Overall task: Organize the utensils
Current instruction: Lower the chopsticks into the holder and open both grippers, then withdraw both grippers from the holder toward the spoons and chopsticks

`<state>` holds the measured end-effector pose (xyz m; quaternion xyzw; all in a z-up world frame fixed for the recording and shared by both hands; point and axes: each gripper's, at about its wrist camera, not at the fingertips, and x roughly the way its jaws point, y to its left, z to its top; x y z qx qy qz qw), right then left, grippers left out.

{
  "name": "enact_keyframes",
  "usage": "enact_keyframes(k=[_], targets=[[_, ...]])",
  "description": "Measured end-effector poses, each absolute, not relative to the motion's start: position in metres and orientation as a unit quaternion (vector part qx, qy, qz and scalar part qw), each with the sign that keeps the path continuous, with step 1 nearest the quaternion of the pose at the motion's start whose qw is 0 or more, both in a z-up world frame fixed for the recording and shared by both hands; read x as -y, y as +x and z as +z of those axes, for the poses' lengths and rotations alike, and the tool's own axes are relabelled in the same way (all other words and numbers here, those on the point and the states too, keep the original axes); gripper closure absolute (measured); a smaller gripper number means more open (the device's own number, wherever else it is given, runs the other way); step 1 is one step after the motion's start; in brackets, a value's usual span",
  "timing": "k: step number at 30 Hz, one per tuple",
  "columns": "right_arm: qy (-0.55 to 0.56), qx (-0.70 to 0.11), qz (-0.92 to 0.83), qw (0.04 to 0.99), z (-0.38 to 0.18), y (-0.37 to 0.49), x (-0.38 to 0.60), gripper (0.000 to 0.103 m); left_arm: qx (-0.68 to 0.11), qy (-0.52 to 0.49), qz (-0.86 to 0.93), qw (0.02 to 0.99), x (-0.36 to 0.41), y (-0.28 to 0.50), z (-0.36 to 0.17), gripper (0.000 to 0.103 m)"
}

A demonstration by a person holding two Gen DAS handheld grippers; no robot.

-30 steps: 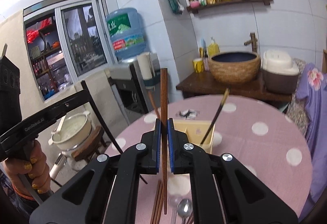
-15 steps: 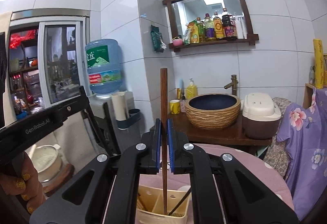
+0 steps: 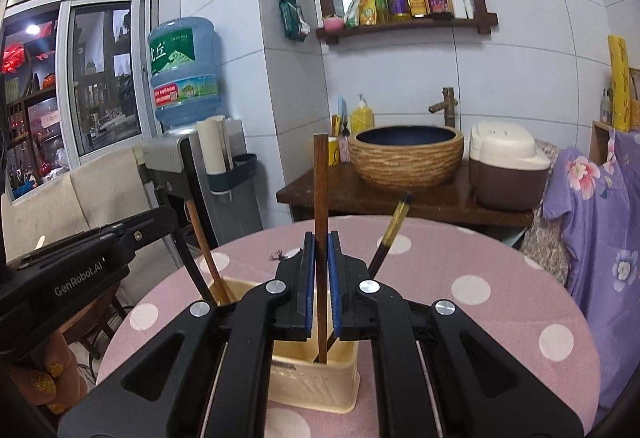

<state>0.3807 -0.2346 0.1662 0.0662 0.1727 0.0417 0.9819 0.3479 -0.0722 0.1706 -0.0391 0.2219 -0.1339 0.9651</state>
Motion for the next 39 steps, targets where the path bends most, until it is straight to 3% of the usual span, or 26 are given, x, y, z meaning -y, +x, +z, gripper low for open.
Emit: enact_keyframes(k=[11, 14, 16, 17, 20, 23, 27, 33, 39], targets=[[0.066, -0.167, 0.045, 0.983, 0.161, 0.371, 0.236, 0.094, -0.232, -0.044, -0.138, 0.962, 0.067, 0.347, 0.161, 0.095], [0.068, -0.157, 0.048, 0.984, 0.162, 0.361, 0.237, 0.068, -0.23, -0.045, -0.144, 0.961, 0.064, 0.339, 0.16, 0.094], [0.073, -0.153, 0.049, 0.984, 0.162, 0.353, 0.238, 0.064, -0.228, -0.044, -0.146, 0.962, 0.06, 0.331, 0.158, 0.092], [0.072, -0.154, 0.047, 0.984, 0.162, 0.349, 0.238, 0.064, -0.229, -0.046, -0.147, 0.961, 0.058, 0.327, 0.157, 0.085], [0.059, -0.15, 0.039, 0.986, 0.161, 0.333, 0.238, 0.063, -0.233, -0.061, -0.157, 0.958, 0.046, 0.311, 0.151, 0.042], [0.036, -0.15, 0.033, 0.987, 0.156, 0.316, 0.235, 0.06, -0.236, -0.059, -0.158, 0.957, 0.039, 0.295, 0.143, 0.038], [0.022, -0.171, 0.036, 0.984, 0.142, 0.296, 0.232, 0.055, -0.266, -0.043, -0.153, 0.951, 0.033, 0.279, 0.119, 0.024], [0.022, -0.238, 0.025, 0.971, 0.106, 0.277, 0.234, 0.045, -0.327, -0.026, -0.126, 0.936, 0.022, 0.264, 0.072, 0.022], [0.058, -0.299, 0.007, 0.953, 0.066, 0.262, 0.25, 0.043, -0.371, 0.008, -0.116, 0.921, 0.024, 0.25, 0.034, 0.025]])
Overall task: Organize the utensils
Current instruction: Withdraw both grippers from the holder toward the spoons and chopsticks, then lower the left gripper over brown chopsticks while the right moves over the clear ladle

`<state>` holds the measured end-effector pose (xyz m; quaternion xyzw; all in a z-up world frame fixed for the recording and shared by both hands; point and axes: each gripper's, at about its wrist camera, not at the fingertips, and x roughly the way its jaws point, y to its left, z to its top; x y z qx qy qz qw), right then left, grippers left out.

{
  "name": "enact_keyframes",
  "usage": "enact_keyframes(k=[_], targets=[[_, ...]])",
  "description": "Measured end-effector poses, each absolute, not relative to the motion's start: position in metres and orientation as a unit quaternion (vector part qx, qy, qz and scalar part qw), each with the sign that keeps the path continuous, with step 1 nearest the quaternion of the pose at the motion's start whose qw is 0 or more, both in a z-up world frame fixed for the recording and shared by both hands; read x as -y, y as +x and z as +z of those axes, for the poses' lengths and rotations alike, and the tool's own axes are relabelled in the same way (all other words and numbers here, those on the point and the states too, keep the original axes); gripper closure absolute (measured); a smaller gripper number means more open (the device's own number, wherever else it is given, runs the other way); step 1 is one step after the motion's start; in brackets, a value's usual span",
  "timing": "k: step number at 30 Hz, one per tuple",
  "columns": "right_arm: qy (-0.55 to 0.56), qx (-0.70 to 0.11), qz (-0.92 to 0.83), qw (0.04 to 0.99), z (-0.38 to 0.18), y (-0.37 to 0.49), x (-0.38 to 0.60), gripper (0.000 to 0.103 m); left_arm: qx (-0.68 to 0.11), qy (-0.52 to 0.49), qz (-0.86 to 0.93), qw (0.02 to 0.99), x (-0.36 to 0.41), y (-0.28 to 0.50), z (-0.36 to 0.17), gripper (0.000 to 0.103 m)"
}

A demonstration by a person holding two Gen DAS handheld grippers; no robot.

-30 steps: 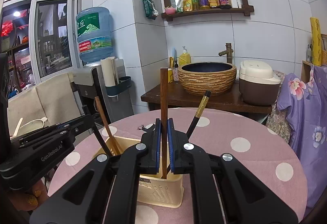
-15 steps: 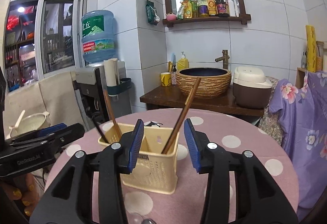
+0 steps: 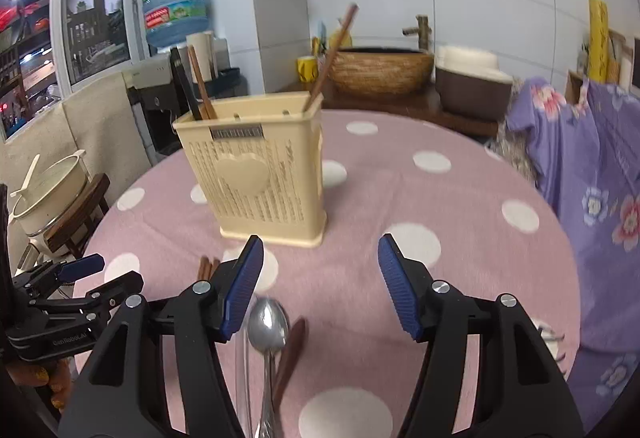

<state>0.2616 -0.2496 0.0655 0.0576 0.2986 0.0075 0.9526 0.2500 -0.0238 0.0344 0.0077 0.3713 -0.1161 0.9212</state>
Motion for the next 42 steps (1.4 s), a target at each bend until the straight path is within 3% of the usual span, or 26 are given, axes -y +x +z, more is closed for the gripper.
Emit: enact_keyframes(k=[10, 17, 36, 42], targets=[[0.067, -0.329, 0.003, 0.942, 0.043, 0.25, 0.254, 0.043, -0.405, 0.066, -0.129, 0.903, 0.061, 0.252, 0.003, 0.04], [0.071, -0.335, 0.008, 0.939, 0.041, 0.253, 0.253, 0.043, -0.418, 0.071, -0.119, 0.898, 0.063, 0.253, -0.007, 0.046], [0.073, -0.353, 0.022, 0.933, 0.031, 0.259, 0.243, 0.043, -0.418, 0.022, -0.101, 0.903, 0.037, 0.259, 0.001, 0.048], [0.074, -0.352, 0.018, 0.933, 0.032, 0.256, 0.245, 0.043, -0.438, 0.031, -0.101, 0.893, 0.05, 0.276, -0.012, 0.064]])
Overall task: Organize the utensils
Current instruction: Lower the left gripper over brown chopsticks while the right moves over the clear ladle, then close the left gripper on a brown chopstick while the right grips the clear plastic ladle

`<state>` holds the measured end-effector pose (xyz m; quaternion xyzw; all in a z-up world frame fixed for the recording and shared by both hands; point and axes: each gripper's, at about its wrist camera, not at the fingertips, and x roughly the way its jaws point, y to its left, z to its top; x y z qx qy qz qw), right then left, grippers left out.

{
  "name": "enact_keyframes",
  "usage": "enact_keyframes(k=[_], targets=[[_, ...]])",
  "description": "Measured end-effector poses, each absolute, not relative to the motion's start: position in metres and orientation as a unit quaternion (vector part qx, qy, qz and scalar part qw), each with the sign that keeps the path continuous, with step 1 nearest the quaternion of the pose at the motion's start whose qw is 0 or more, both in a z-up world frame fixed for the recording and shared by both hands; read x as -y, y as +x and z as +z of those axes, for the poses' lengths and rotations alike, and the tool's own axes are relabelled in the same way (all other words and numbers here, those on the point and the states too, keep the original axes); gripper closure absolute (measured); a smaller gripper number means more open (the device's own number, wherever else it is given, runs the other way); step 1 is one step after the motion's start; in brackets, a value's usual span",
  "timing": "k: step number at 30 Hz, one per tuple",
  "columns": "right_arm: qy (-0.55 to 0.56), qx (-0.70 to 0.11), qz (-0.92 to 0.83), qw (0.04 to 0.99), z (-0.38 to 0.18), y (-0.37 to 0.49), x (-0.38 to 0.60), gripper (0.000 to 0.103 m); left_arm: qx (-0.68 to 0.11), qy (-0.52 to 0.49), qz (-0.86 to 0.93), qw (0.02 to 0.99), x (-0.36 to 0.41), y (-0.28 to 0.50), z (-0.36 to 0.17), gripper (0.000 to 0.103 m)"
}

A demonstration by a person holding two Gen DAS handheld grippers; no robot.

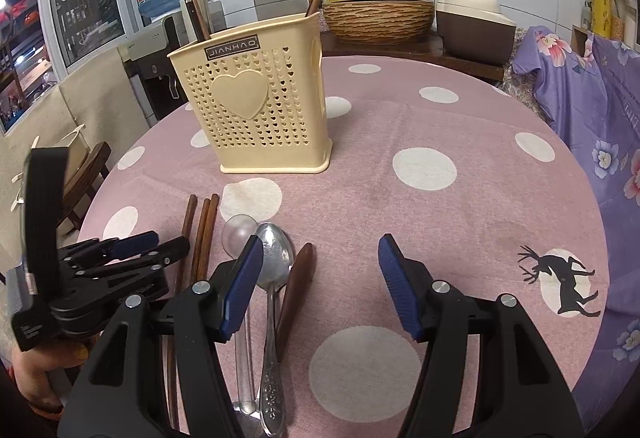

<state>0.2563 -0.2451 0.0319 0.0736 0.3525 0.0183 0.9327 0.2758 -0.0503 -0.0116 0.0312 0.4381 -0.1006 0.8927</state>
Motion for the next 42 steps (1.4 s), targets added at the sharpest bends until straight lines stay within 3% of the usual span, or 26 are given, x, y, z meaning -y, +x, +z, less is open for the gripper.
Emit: enact_keyframes(k=[8, 12, 18, 29, 42], targets=[[0.068, -0.363, 0.005, 0.929, 0.028, 0.26, 0.253, 0.043, -0.437, 0.043, -0.088, 0.894, 0.045, 0.283, -0.011, 0.078], [0.082, -0.394, 0.006, 0.915, 0.017, 0.267, 0.256, 0.051, -0.441, 0.044, -0.089, 0.892, 0.042, 0.289, -0.01, 0.082], [0.081, -0.416, 0.013, 0.906, 0.005, 0.271, 0.247, 0.058, -0.439, 0.052, -0.095, 0.892, 0.048, 0.293, -0.01, 0.085], [0.02, -0.399, 0.12, 0.909, 0.02, 0.291, 0.205, 0.058, -0.438, 0.046, -0.107, 0.891, 0.045, 0.293, -0.011, 0.089], [0.054, -0.474, 0.182, 0.86, -0.01, 0.289, 0.19, 0.059, -0.439, 0.039, -0.118, 0.89, 0.043, 0.296, -0.011, 0.089]])
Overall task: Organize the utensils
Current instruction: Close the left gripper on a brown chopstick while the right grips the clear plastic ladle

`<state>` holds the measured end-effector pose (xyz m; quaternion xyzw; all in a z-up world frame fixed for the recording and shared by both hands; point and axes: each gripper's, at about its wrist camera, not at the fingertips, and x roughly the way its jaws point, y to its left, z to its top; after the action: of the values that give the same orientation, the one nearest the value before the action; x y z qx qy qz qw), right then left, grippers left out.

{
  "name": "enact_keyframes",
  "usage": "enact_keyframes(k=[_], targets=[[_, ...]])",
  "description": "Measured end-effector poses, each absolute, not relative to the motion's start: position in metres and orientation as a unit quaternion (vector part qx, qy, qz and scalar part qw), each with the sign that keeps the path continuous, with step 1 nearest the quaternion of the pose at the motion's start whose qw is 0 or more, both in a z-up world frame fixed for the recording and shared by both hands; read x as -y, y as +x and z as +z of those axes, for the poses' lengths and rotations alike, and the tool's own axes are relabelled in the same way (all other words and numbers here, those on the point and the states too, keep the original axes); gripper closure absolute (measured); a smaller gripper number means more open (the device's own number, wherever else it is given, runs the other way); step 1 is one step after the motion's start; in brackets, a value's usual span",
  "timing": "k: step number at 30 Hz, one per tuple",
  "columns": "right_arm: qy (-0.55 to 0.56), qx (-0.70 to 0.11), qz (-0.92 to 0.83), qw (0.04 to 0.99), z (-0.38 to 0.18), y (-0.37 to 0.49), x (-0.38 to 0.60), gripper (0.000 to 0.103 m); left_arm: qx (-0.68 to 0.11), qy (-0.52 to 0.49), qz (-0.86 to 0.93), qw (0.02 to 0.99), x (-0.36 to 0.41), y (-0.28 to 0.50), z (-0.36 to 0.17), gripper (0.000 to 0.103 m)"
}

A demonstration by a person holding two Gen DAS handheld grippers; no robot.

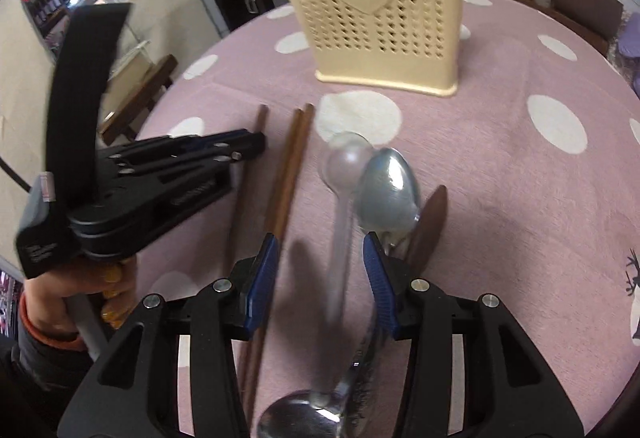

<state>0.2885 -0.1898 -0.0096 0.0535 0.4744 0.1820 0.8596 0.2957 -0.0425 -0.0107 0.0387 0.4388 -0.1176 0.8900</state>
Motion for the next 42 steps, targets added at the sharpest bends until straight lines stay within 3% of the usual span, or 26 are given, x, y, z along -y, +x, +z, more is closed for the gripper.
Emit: enact_keyframes(k=[42], targets=[[-0.063, -0.458, 0.145, 0.875, -0.012, 0.341, 0.158, 0.062, -0.45, 0.026, -0.129, 0.884, 0.037, 0.292, -0.011, 0.089]])
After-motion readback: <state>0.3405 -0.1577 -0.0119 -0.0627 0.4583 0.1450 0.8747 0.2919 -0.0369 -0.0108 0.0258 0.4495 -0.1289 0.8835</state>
